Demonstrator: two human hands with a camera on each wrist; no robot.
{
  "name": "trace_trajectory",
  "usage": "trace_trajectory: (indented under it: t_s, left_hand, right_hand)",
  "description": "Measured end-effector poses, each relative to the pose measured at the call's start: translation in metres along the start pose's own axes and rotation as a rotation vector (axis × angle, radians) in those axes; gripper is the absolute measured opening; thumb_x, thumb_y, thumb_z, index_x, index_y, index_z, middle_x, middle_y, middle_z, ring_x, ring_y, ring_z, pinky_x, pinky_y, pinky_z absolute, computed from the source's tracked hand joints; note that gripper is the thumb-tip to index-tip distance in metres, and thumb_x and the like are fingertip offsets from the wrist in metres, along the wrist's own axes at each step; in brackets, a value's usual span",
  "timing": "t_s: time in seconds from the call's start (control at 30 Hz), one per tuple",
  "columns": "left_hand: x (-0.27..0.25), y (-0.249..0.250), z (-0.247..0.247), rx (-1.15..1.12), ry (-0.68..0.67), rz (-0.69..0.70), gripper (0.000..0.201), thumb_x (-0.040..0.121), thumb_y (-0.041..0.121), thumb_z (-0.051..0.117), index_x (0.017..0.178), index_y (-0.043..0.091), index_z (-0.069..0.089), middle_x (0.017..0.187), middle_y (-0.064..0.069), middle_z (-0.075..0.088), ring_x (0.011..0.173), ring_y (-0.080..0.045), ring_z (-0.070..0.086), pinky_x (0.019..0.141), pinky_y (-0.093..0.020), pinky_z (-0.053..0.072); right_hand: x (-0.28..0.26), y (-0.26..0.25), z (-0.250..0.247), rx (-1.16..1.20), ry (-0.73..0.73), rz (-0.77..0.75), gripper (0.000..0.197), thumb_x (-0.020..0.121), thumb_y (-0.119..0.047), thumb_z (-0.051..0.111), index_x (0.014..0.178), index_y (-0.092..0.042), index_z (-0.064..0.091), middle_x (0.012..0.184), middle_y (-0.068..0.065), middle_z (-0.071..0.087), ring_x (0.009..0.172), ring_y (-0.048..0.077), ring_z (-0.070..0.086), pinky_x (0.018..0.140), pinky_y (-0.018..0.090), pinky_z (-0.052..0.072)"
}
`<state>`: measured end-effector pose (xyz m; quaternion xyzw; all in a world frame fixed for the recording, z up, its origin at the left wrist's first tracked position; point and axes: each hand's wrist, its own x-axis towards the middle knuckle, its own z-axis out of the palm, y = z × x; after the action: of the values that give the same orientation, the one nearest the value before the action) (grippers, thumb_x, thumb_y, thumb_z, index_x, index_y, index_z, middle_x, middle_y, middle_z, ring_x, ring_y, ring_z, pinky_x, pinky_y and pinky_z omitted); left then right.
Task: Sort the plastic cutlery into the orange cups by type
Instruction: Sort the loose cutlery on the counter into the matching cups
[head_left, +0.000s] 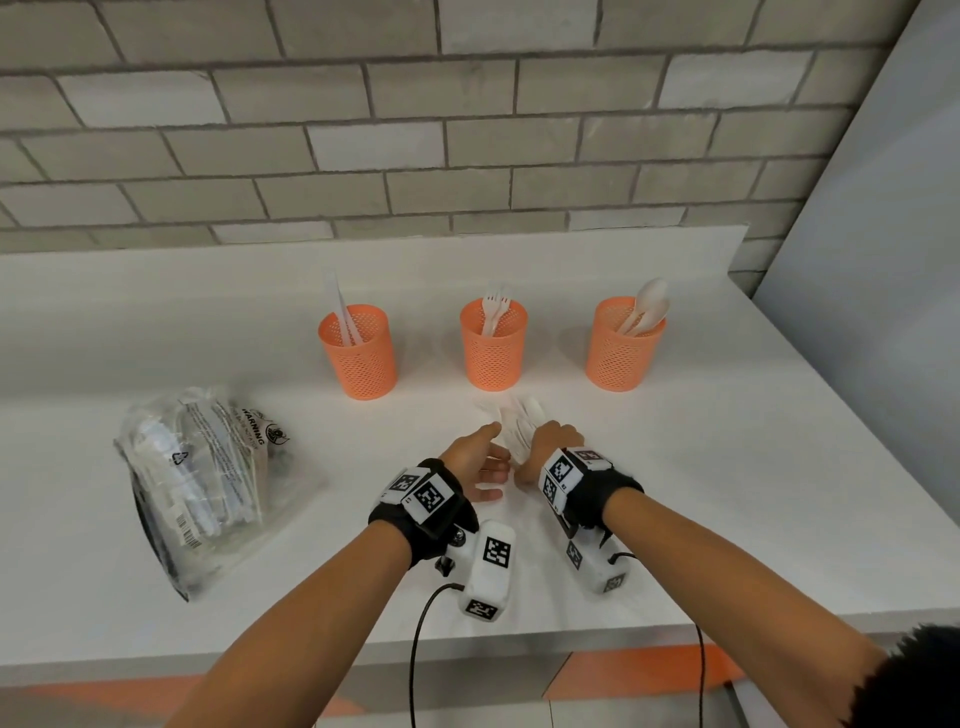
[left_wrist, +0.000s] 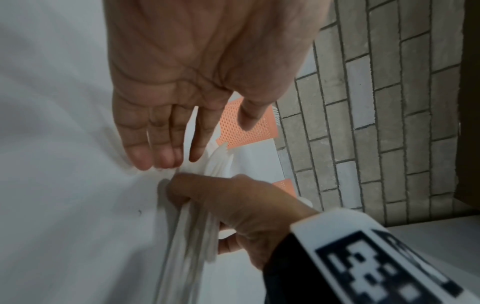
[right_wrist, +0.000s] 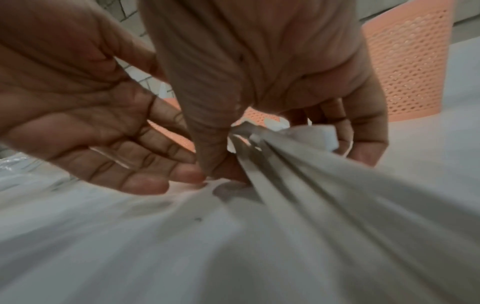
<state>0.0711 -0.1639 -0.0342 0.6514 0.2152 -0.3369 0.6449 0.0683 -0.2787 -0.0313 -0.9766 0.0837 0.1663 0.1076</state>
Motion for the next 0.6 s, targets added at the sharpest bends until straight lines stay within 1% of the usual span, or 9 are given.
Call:
trace_trajectory:
  t_s: [0.07, 0.17, 0.23, 0.3, 0.4, 0.43, 0.5, 0.53, 0.6]
  left_hand:
    - [0.0007, -0.0017, -0.0012, -0.024, -0.013, -0.008, 0.04, 0.095, 0.043, 0.04, 0.086, 0.007, 0.054, 0.084, -0.007, 0.057, 0.075, -0.018, 0.053, 0.083, -0.036, 0.045]
    - [0.0016, -0.0042, -0.0008, -0.038, -0.03, -0.002, 0.038, 0.096, 0.043, 0.039, 0.088, 0.008, 0.052, 0.086, -0.007, 0.058, 0.077, -0.017, 0.054, 0.09, -0.038, 0.044]
    - [0.0012, -0.0051, 0.0006, -0.047, -0.04, 0.006, 0.038, 0.096, 0.042, 0.038, 0.085, 0.009, 0.052, 0.084, -0.006, 0.058, 0.076, -0.017, 0.053, 0.087, -0.036, 0.045]
    - [0.0012, -0.0054, 0.0018, -0.039, -0.051, 0.015, 0.038, 0.097, 0.042, 0.037, 0.083, 0.01, 0.053, 0.084, -0.006, 0.058, 0.075, -0.017, 0.053, 0.083, -0.034, 0.045]
    - [0.0031, -0.0072, 0.0024, -0.047, -0.06, 0.017, 0.038, 0.097, 0.041, 0.036, 0.085, 0.01, 0.055, 0.086, -0.006, 0.059, 0.079, -0.017, 0.054, 0.087, -0.035, 0.043]
    - [0.0032, -0.0078, 0.0031, -0.043, -0.066, 0.016, 0.038, 0.097, 0.041, 0.036, 0.085, 0.011, 0.056, 0.086, -0.006, 0.059, 0.079, -0.017, 0.054, 0.086, -0.034, 0.044]
    - [0.0031, -0.009, 0.0056, -0.049, -0.075, 0.018, 0.038, 0.097, 0.041, 0.037, 0.086, 0.01, 0.057, 0.086, -0.007, 0.059, 0.078, -0.017, 0.055, 0.079, -0.032, 0.047]
    - [0.0026, -0.0095, 0.0067, -0.062, -0.077, 0.019, 0.037, 0.097, 0.041, 0.038, 0.087, 0.01, 0.057, 0.086, -0.007, 0.059, 0.076, -0.018, 0.055, 0.074, -0.031, 0.047]
    - [0.0012, -0.0097, 0.008, -0.097, -0.082, 0.026, 0.035, 0.096, 0.04, 0.04, 0.089, 0.009, 0.057, 0.087, -0.009, 0.059, 0.077, -0.019, 0.056, 0.072, -0.031, 0.048]
  right_hand:
    - [0.0013, 0.0027, -0.0009, -0.012, -0.004, -0.023, 0.058, 0.091, -0.031, 0.051, 0.141, -0.01, 0.03, 0.141, 0.015, 0.04, 0.126, 0.03, 0.044, 0.103, 0.034, 0.038]
    - [0.0027, 0.0042, 0.0013, -0.058, -0.033, 0.015, 0.056, 0.087, -0.033, 0.055, 0.134, -0.007, 0.036, 0.137, 0.015, 0.042, 0.126, 0.03, 0.043, 0.102, 0.035, 0.039]
    - [0.0031, 0.0034, 0.0038, -0.082, -0.04, 0.008, 0.054, 0.084, -0.028, 0.061, 0.128, -0.004, 0.04, 0.132, 0.015, 0.045, 0.123, 0.03, 0.045, 0.1, 0.035, 0.041]
    - [0.0021, 0.0014, 0.0039, -0.094, -0.025, 0.009, 0.05, 0.083, -0.026, 0.064, 0.123, -0.005, 0.044, 0.129, 0.014, 0.05, 0.119, 0.029, 0.05, 0.097, 0.036, 0.042]
    - [0.0016, 0.0001, 0.0065, -0.134, 0.001, -0.019, 0.046, 0.084, -0.029, 0.062, 0.12, -0.007, 0.045, 0.126, 0.013, 0.053, 0.116, 0.029, 0.052, 0.095, 0.037, 0.041]
    - [0.0021, 0.0004, 0.0083, -0.132, 0.0, -0.024, 0.045, 0.085, -0.03, 0.061, 0.12, -0.006, 0.045, 0.126, 0.014, 0.052, 0.116, 0.03, 0.051, 0.095, 0.037, 0.042]
    - [0.0021, 0.0024, 0.0084, -0.12, -0.002, -0.055, 0.043, 0.086, -0.027, 0.06, 0.12, -0.004, 0.045, 0.126, 0.016, 0.052, 0.117, 0.03, 0.051, 0.094, 0.037, 0.044]
    - [0.0027, 0.0042, 0.0083, -0.111, -0.003, -0.081, 0.04, 0.087, -0.023, 0.059, 0.119, -0.003, 0.047, 0.125, 0.016, 0.054, 0.116, 0.031, 0.052, 0.092, 0.036, 0.045]
    - [0.0029, 0.0063, 0.0061, -0.096, -0.016, -0.15, 0.032, 0.089, -0.019, 0.056, 0.114, 0.0, 0.053, 0.12, 0.017, 0.059, 0.111, 0.031, 0.057, 0.087, 0.033, 0.047]
